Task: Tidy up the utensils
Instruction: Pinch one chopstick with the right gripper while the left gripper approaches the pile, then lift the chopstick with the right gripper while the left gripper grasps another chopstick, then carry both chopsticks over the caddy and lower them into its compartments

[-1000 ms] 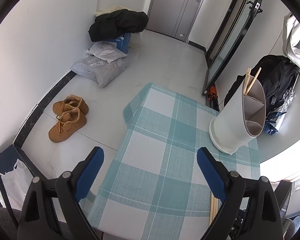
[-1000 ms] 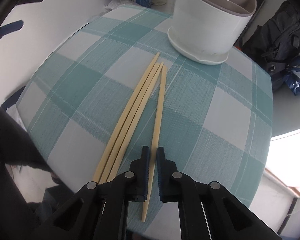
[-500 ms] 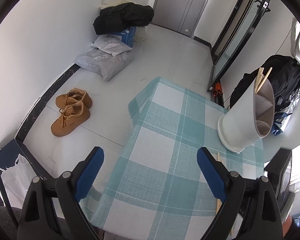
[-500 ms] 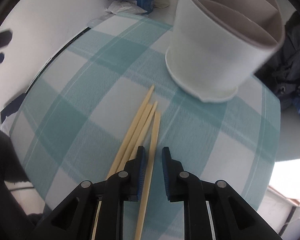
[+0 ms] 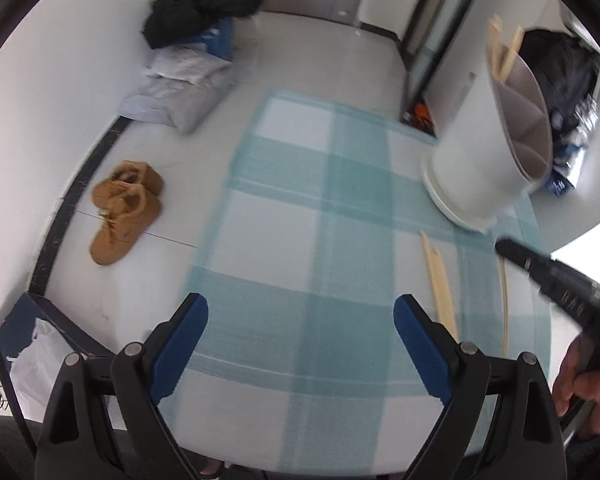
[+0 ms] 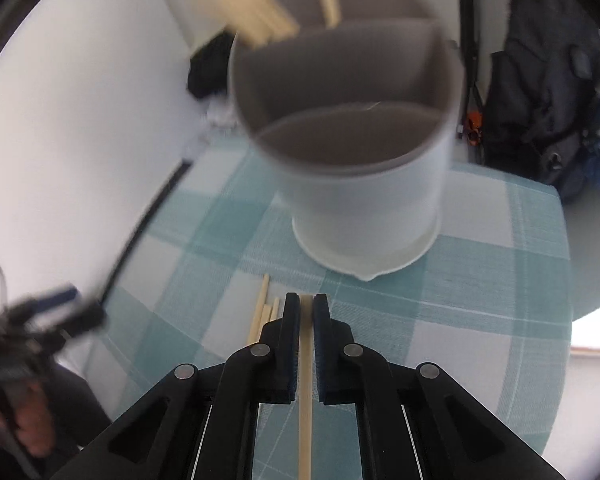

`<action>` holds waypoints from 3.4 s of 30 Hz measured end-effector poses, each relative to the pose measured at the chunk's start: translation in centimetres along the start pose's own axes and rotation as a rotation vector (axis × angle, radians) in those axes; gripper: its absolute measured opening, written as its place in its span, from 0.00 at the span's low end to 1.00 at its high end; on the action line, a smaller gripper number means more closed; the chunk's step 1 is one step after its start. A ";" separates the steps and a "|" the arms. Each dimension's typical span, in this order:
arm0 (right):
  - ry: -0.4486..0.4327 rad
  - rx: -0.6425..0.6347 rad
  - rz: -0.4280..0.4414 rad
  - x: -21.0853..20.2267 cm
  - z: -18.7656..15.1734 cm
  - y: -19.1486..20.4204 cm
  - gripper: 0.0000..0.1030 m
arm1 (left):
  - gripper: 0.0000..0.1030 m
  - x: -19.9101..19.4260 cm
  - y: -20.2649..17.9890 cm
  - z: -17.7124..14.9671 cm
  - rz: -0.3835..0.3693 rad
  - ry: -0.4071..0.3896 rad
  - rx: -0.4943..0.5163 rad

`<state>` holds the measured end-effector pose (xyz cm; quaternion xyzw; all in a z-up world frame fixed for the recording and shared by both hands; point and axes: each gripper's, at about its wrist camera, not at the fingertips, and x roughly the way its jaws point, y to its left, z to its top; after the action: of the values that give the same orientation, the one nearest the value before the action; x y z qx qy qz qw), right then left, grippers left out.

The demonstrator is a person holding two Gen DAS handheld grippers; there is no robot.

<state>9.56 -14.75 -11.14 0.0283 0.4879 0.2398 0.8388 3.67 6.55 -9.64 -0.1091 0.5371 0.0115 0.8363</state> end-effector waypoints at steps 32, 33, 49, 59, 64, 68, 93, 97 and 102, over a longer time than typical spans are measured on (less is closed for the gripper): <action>-0.313 0.324 0.111 -11.7 -3.6 -11.1 0.06 | 0.90 4.0 -6.1 -1.7 0.154 0.192 0.165; -0.318 0.312 0.109 -11.8 -3.5 -10.8 0.06 | 0.90 4.1 -6.0 -1.5 0.154 0.194 0.162; -0.312 0.289 0.126 -11.0 -2.8 -10.6 0.06 | 0.76 7.1 -6.9 3.0 0.175 0.173 0.155; -0.294 0.316 0.120 -10.0 -2.3 -11.8 0.06 | 0.02 6.7 -7.0 3.3 0.095 0.127 0.130; -0.291 0.292 0.112 -9.9 -2.2 -11.4 0.06 | 0.01 6.1 -7.5 3.6 0.091 0.098 0.134; -0.302 0.273 0.100 -10.2 -2.3 -10.8 0.06 | 0.01 4.2 -7.5 3.8 0.053 0.050 0.111; -0.503 -0.069 -0.036 -14.7 -6.0 0.3 0.05 | 0.01 -9.1 -7.2 0.3 -0.177 -0.358 0.207; -0.511 -0.070 -0.051 -15.0 -6.5 1.0 0.05 | 0.01 -9.5 -7.4 0.5 -0.174 -0.339 0.223; -0.523 -0.060 -0.063 -15.4 -6.9 1.2 0.05 | 0.00 -10.3 -7.5 0.4 -0.178 -0.330 0.243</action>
<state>-2.91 -21.59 -1.95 0.0491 0.2480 0.2126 0.9439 0.68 0.36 1.08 -0.0511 0.3788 -0.1093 0.9176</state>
